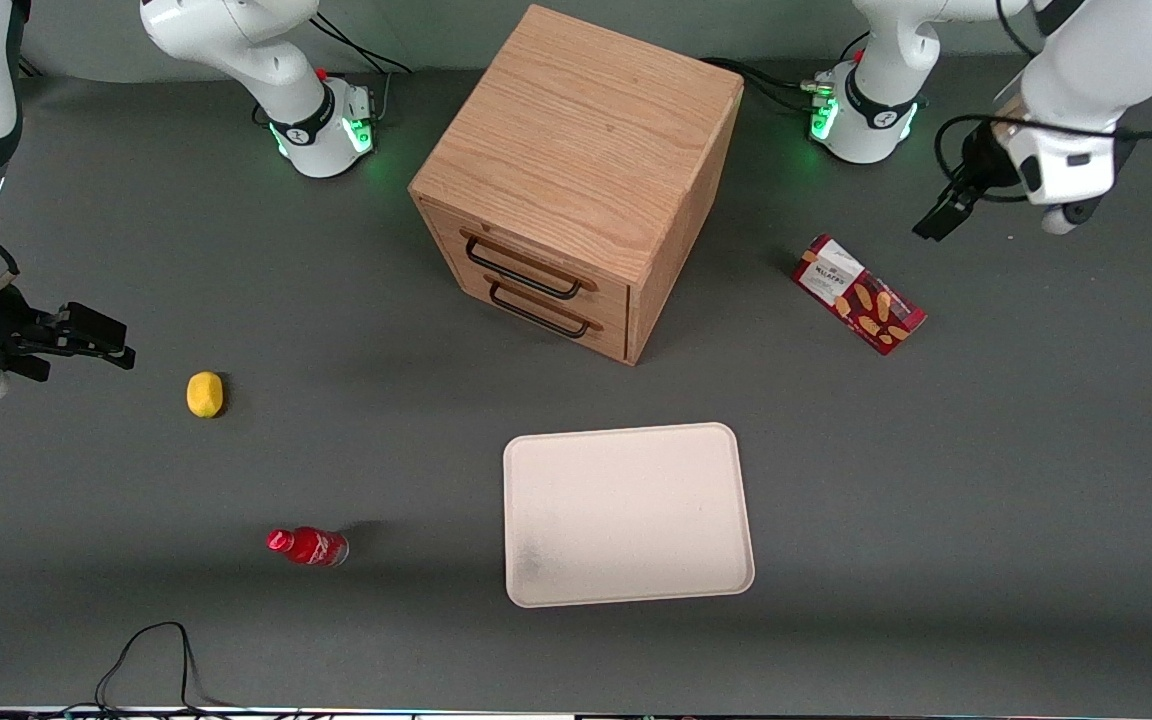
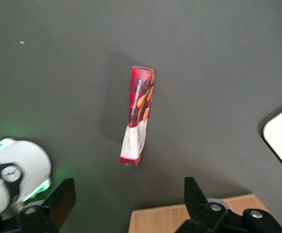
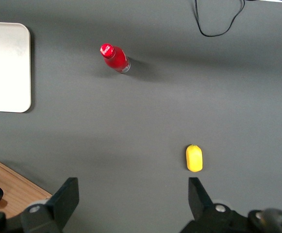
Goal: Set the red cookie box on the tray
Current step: 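Move the open left gripper toward the red shortbread box, then lower the left gripper over the box and close on its end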
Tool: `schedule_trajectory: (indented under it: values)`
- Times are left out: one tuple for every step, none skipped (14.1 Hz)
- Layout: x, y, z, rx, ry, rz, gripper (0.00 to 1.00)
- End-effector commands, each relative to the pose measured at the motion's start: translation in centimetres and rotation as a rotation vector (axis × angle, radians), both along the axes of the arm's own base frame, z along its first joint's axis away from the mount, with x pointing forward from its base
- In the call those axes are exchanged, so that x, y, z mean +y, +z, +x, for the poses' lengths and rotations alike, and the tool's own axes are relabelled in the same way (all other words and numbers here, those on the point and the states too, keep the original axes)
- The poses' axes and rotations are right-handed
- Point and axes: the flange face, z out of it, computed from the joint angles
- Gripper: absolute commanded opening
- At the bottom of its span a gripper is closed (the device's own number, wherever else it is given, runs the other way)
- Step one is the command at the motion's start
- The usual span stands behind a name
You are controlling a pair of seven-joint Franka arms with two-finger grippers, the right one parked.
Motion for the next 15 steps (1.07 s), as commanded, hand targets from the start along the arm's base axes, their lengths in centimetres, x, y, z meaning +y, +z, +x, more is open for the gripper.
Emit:
schedule_trajectory:
  values:
    - [0.2, -4.4, -0.8, -0.035, 0.032, 0.009, 1.00]
    - [0.2, -5.8, -0.8, -0.040, 0.034, 0.009, 1.00]
    - [0.4, -7.0, -0.7, -0.047, 0.040, 0.008, 1.00]
    - [0.6, -8.5, -0.8, -0.052, 0.045, 0.008, 1.00]
    - [0.6, -9.6, -0.8, -0.059, 0.058, 0.008, 1.00]
    - [0.7, -10.9, -0.7, -0.069, 0.080, 0.009, 1.00]
    - [0.7, -12.0, -0.6, -0.077, 0.092, 0.009, 1.00]
    - [0.2, -13.1, -0.5, -0.077, 0.087, 0.012, 1.00]
    - [-0.1, -14.2, -0.5, -0.074, 0.080, 0.014, 1.00]
    - [-0.2, -15.1, -0.5, -0.083, 0.086, 0.014, 1.00]
    - [-0.1, -16.1, -0.7, -0.088, 0.097, 0.015, 1.00]
    - [-0.1, -16.7, -0.8, -0.097, 0.100, 0.014, 1.00]
    - [-0.1, -17.4, -1.0, -0.096, 0.099, 0.015, 1.00]
    - [-0.1, -17.8, -1.2, -0.097, 0.098, 0.015, 1.00]
    - [-0.1, -18.4, -1.4, -0.096, 0.097, 0.016, 1.00]
